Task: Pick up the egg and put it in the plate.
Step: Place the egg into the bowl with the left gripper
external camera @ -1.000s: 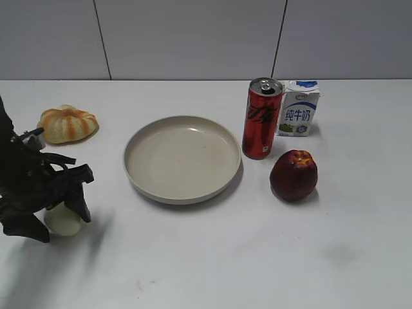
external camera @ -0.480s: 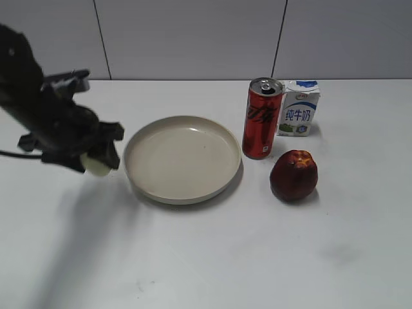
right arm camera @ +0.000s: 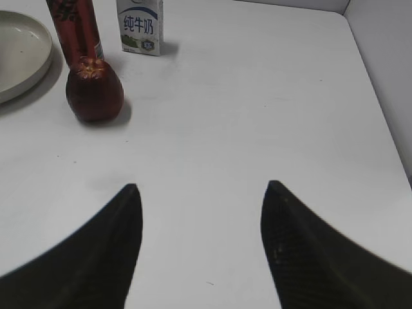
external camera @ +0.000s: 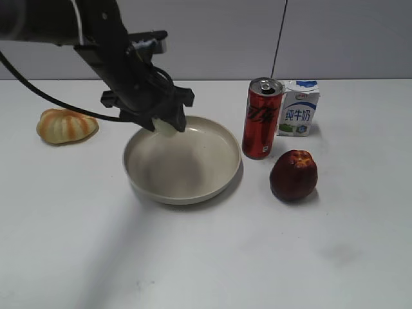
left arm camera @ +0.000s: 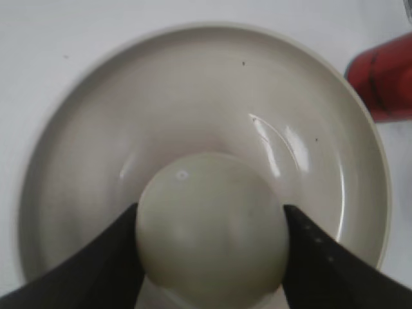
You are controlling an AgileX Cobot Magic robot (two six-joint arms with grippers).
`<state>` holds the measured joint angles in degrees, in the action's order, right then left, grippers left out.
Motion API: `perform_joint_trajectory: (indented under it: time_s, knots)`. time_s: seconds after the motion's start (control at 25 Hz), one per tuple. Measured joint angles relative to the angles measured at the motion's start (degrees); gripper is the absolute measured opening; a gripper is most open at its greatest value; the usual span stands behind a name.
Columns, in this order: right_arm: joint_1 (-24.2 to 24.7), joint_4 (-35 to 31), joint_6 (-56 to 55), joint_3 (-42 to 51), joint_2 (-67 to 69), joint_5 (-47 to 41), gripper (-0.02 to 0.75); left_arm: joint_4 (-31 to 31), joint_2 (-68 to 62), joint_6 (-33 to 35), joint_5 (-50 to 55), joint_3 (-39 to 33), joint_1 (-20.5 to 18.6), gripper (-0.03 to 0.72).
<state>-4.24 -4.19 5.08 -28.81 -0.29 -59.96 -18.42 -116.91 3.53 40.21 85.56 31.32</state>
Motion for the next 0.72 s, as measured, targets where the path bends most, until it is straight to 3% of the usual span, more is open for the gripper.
perform_joint_trajectory:
  time_s: [0.16, 0.24, 0.32, 0.56, 0.72]
  knots:
    - [0.0, 0.0, 0.0, 0.0, 0.0, 0.0, 0.447, -0.3, -3.16, 0.0, 0.9, 0.05, 2.16, 0.456]
    - [0.0, 0.0, 0.0, 0.0, 0.0, 0.0, 0.447, -0.38, -3.53, 0.05, 0.9, 0.05, 2.44, 0.582]
    - [0.0, 0.0, 0.0, 0.0, 0.0, 0.0, 0.447, -0.32, -3.47, 0.05, 1.34, 0.12, 2.49, 0.641]
    - [0.0, 0.0, 0.0, 0.0, 0.0, 0.0, 0.447, 0.64, -1.4, 0.05, 6.85, 0.72, 0.47, 0.657]
    - [0.0, 0.0, 0.0, 0.0, 0.0, 0.0, 0.447, 0.99, 2.76, 0.05, 12.15, 2.0, -5.0, 0.652]
